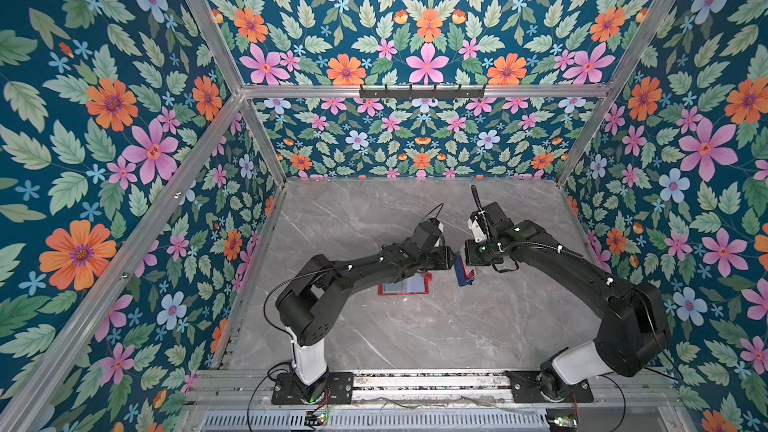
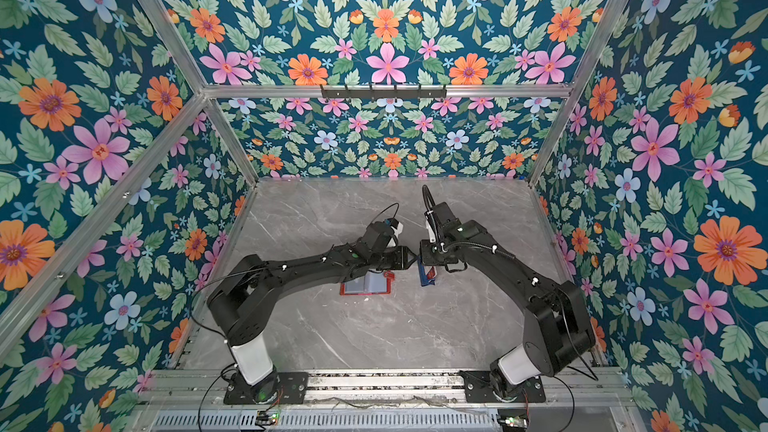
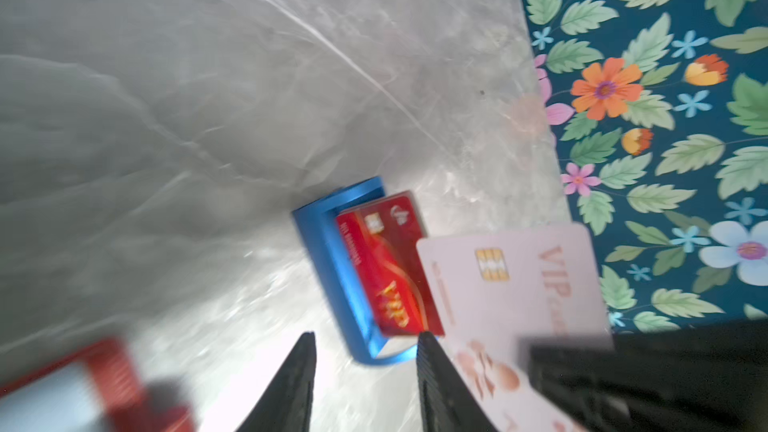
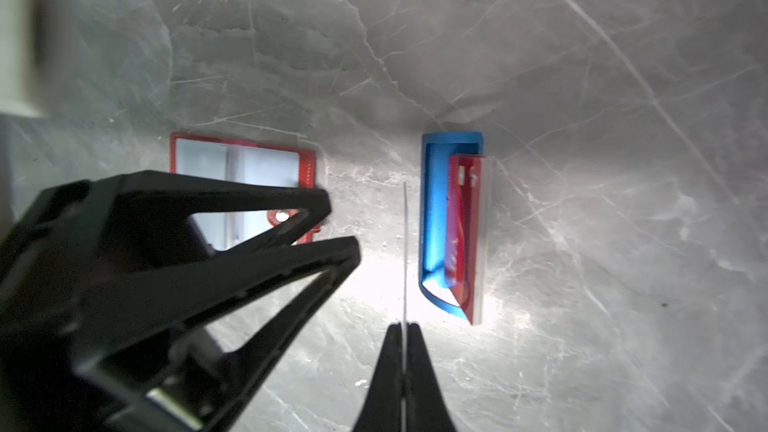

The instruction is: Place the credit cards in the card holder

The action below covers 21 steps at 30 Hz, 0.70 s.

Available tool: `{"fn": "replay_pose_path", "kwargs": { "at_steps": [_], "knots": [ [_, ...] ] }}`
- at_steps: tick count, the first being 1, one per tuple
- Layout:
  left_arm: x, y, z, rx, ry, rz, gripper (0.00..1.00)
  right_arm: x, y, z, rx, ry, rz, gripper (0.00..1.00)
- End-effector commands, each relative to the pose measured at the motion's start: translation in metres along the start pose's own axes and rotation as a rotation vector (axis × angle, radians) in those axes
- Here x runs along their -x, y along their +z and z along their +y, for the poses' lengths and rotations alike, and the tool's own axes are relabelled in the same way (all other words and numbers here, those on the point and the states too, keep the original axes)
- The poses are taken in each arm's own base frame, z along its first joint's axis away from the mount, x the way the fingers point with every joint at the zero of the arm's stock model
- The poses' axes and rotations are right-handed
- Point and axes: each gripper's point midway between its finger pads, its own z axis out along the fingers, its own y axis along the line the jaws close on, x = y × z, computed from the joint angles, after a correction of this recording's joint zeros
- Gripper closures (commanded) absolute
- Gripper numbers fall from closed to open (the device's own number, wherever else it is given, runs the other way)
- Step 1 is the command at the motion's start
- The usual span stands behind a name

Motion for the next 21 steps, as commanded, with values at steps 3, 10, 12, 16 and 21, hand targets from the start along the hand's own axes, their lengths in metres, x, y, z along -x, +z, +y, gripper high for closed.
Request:
{"fn": "replay_pose_path", "kwargs": {
  "at_steps": [3,10,12,16,21],
  "knots": [
    [0.003,-0.037,0.05,0.186,0.021,-0.053,0.58,0.0,0.007,0.027,0.142,-0.005,0.008,1.0],
    [0.0,-0.087,0.11,0.264,-0.069,-0.11,0.61,-0.006,0.027,0.06,0.261,-0.028,0.051,1.0],
    [-0.004,-0.097,0.127,0.282,-0.099,-0.119,0.62,-0.008,0.033,0.069,0.286,-0.04,0.062,1.0],
    [-0.015,-0.11,0.156,0.303,-0.167,-0.117,0.69,-0.012,0.042,0.086,0.341,-0.05,0.085,1.0],
    [-0.028,-0.111,0.175,0.28,-0.237,-0.108,0.75,-0.02,0.063,0.098,0.388,-0.044,0.134,1.0]
  ]
}}
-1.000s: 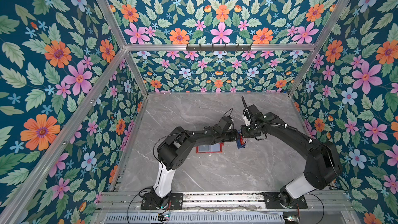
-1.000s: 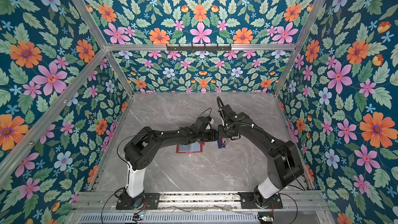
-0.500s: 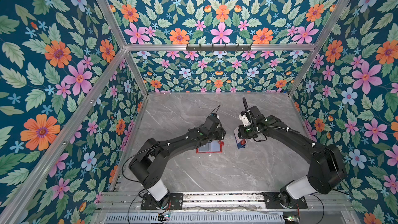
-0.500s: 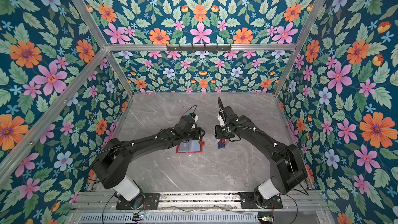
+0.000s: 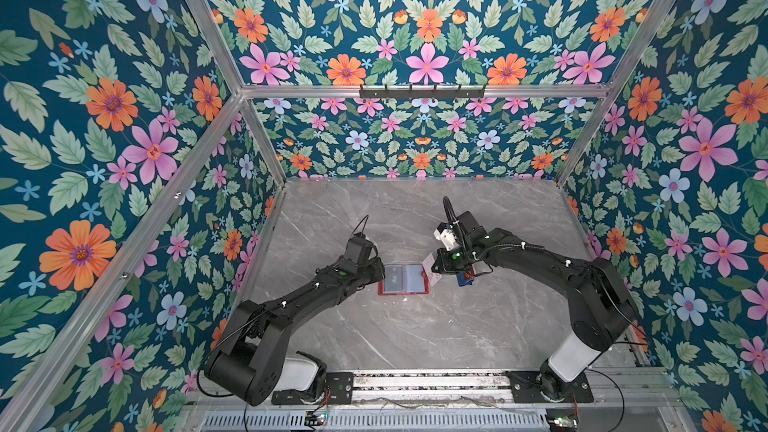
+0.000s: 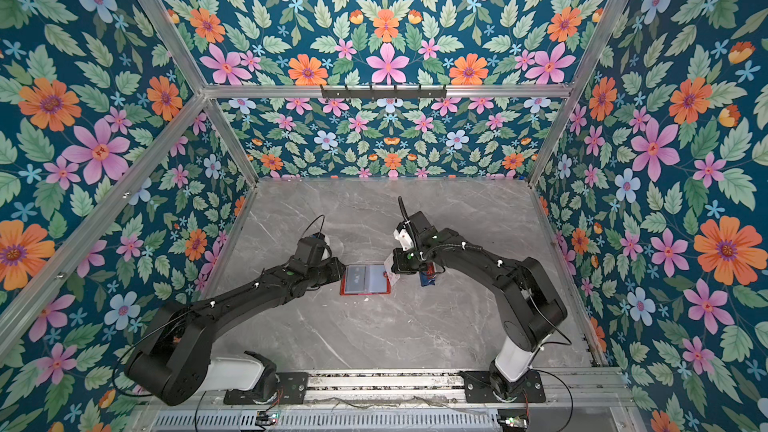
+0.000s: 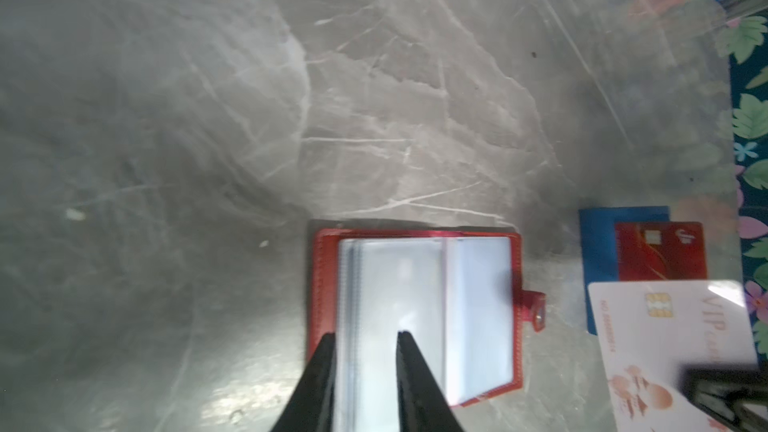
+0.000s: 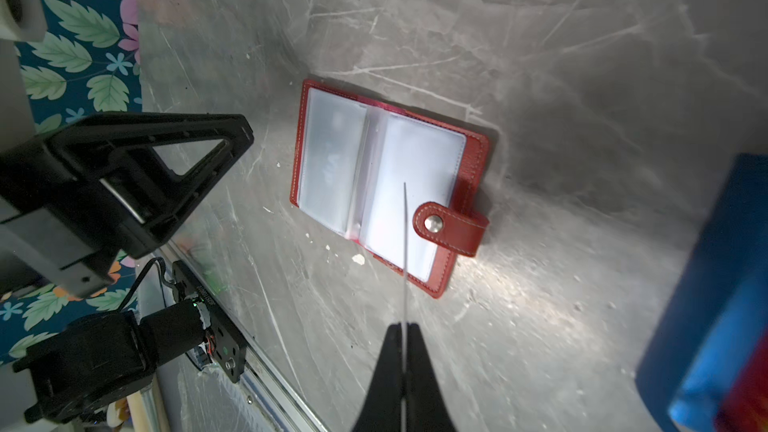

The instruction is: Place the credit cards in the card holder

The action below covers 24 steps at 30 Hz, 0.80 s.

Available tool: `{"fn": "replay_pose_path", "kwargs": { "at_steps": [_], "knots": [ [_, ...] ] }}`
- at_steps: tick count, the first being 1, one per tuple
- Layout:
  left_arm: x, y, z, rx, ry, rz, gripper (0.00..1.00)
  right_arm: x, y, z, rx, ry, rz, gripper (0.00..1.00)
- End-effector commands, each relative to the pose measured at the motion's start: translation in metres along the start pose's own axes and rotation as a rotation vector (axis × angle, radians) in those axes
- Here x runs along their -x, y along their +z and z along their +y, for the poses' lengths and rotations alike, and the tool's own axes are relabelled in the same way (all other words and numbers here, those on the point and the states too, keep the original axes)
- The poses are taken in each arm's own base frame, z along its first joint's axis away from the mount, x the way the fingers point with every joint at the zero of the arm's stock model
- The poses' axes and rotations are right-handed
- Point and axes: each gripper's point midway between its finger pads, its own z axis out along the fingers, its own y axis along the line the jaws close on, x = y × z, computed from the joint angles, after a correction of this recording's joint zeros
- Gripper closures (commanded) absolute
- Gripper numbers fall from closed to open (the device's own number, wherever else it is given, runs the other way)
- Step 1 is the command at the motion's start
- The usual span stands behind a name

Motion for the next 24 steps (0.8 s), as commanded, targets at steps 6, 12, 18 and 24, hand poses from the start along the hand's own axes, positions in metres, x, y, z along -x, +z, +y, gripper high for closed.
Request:
{"fn": "replay_pose_path", "kwargs": {
  "at_steps": [6,12,18,24],
  "knots": [
    [-0.007,0.013,0.006,-0.045,-0.065,0.033,0.84,0.004,0.02,0.02,0.124,0.007,0.022,1.0],
    [-0.012,0.023,0.011,-0.028,-0.082,0.057,0.9,0.003,0.033,0.022,0.146,0.019,0.048,1.0],
    [-0.02,0.028,0.013,-0.037,-0.095,0.083,0.93,0.001,0.045,0.025,0.167,0.023,0.077,1.0],
    [-0.029,0.029,0.017,-0.035,-0.108,0.108,0.93,0.0,0.054,0.026,0.169,0.026,0.099,1.0]
  ]
}}
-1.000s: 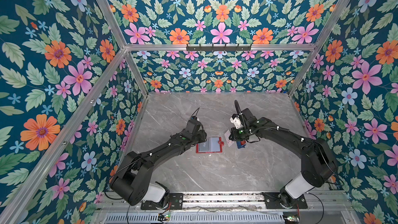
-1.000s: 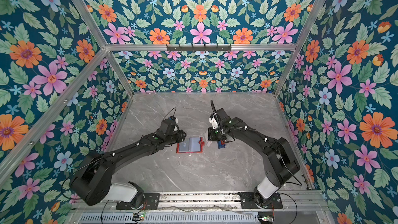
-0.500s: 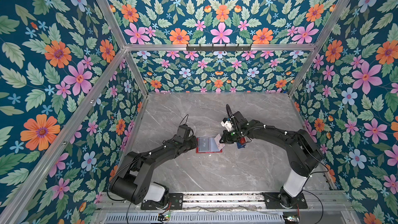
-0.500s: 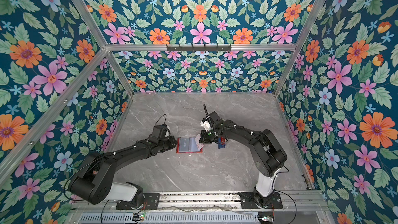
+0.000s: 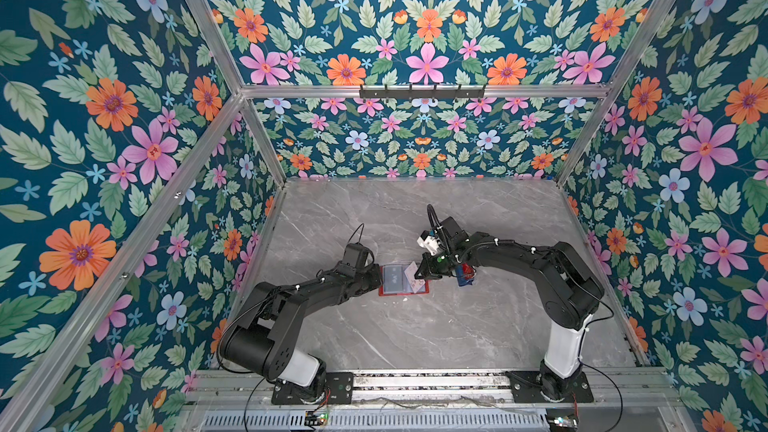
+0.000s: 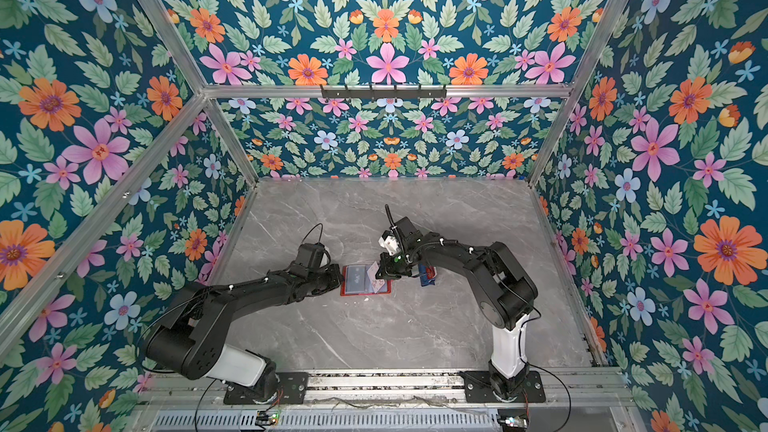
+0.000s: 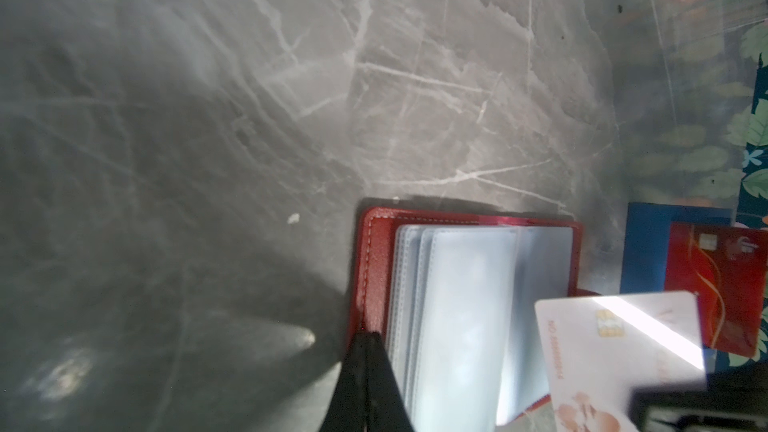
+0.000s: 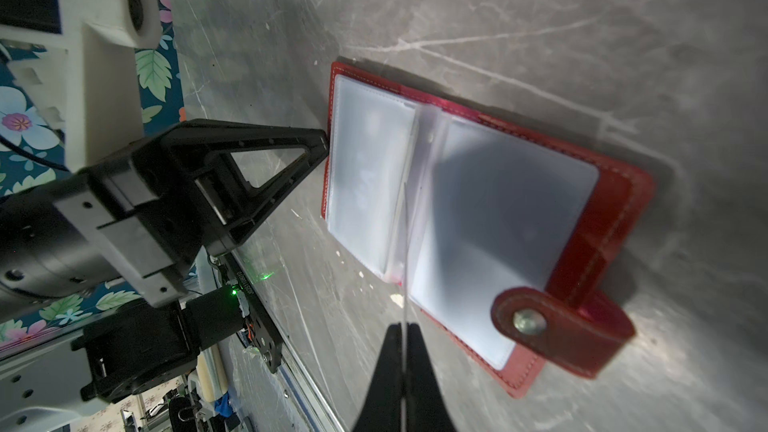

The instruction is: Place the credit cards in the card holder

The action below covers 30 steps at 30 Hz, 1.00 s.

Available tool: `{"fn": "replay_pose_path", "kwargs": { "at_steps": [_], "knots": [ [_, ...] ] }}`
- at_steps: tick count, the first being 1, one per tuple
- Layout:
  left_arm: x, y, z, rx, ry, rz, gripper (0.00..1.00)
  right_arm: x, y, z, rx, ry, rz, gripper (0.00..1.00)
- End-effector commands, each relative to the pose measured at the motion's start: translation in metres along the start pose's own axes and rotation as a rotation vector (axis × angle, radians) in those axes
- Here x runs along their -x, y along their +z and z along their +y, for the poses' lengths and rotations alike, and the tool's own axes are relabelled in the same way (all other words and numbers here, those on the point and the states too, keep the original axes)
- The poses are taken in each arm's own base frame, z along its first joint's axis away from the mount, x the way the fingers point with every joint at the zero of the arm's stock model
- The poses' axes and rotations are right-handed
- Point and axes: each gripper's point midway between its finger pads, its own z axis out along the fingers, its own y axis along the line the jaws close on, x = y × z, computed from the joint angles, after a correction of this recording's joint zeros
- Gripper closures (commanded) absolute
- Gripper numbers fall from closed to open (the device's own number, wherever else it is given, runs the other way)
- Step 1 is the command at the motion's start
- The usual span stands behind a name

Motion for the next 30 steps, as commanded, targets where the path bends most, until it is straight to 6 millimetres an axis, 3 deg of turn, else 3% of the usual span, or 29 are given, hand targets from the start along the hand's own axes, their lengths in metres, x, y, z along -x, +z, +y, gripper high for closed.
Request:
{"fn": "replay_pose_path", "kwargs": {
  "at_steps": [1,30],
  "knots": [
    [-0.005,0.0,0.001,-0.005,-0.014,0.015,0.93,0.002,0.003,0.005,0.022,-0.002,0.003,1.0],
    [-0.019,0.003,0.014,0.043,-0.006,0.053,0.95,0.008,0.02,0.0,0.062,0.029,-0.02,1.0]
  ]
}}
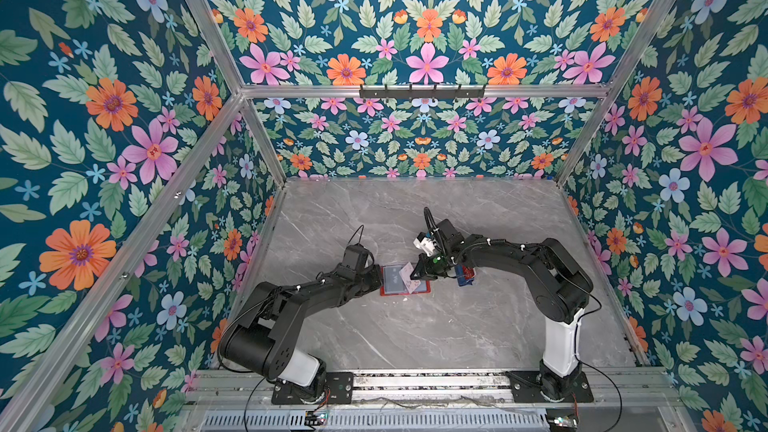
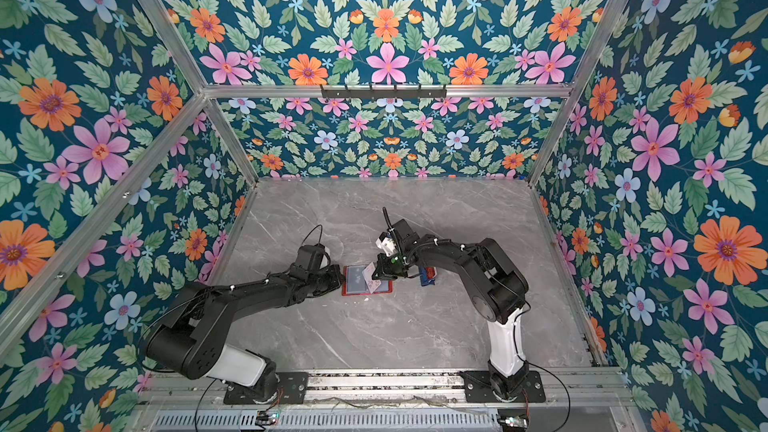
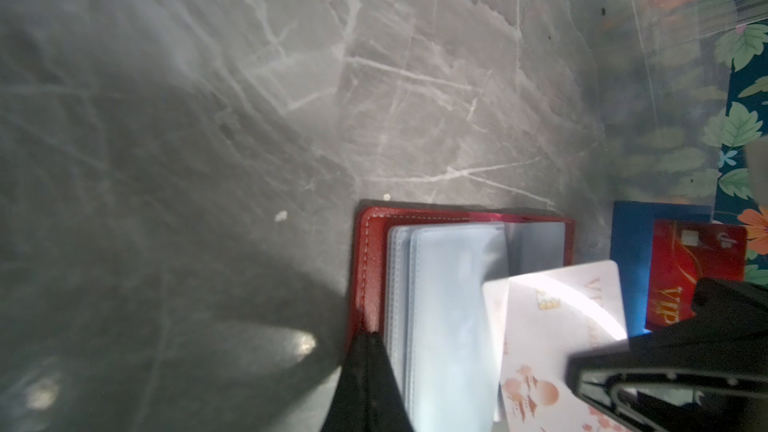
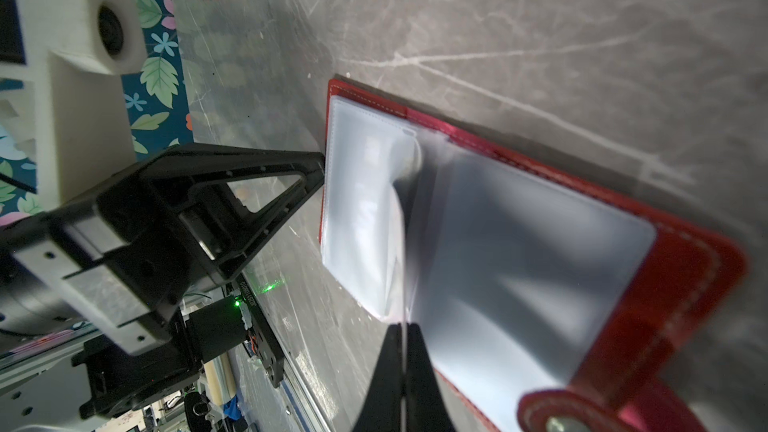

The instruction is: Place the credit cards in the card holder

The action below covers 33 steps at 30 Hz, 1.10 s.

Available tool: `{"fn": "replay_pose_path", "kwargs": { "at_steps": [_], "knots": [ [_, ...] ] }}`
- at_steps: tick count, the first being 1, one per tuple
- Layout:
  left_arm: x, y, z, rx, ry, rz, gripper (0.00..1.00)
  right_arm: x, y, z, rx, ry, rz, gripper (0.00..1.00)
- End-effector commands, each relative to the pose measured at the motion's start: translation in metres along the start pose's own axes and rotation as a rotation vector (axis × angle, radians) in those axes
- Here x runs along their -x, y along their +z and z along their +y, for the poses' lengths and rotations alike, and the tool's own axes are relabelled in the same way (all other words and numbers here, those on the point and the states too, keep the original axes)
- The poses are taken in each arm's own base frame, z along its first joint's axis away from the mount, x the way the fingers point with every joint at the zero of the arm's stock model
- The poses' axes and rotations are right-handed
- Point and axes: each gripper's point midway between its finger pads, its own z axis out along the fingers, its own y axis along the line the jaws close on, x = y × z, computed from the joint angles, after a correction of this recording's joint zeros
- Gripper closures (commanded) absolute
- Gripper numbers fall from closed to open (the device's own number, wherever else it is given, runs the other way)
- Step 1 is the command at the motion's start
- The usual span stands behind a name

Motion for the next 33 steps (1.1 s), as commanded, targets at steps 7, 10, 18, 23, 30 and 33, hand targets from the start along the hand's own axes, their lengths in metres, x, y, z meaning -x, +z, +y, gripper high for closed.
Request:
{"fn": "replay_pose_path", "kwargs": {
  "at_steps": [7,10,18,23,30,33],
  "knots": [
    [-0.019,0.001,0.019,0.073,-0.001,0.059,0.95,0.007,0.006,0.001,0.044,0.042,-0.053,1.0],
    [-0.021,0.001,0.02,0.075,-0.002,0.06,0.95,0.009,0.007,0.0,0.049,0.062,-0.075,1.0],
    [-0.025,0.001,0.021,0.075,-0.003,0.064,0.95,0.015,0.009,-0.005,0.049,0.105,-0.124,1.0],
    [-0.026,0.001,0.022,0.075,-0.005,0.064,0.95,0.016,0.01,-0.006,0.067,0.128,-0.142,1.0],
    [-0.028,0.002,0.022,0.074,-0.006,0.064,0.96,0.013,0.017,-0.005,0.062,0.135,-0.143,1.0],
    [-0.029,0.002,0.022,0.073,-0.005,0.065,0.96,0.011,0.021,-0.003,0.058,0.134,-0.136,1.0]
  ]
}}
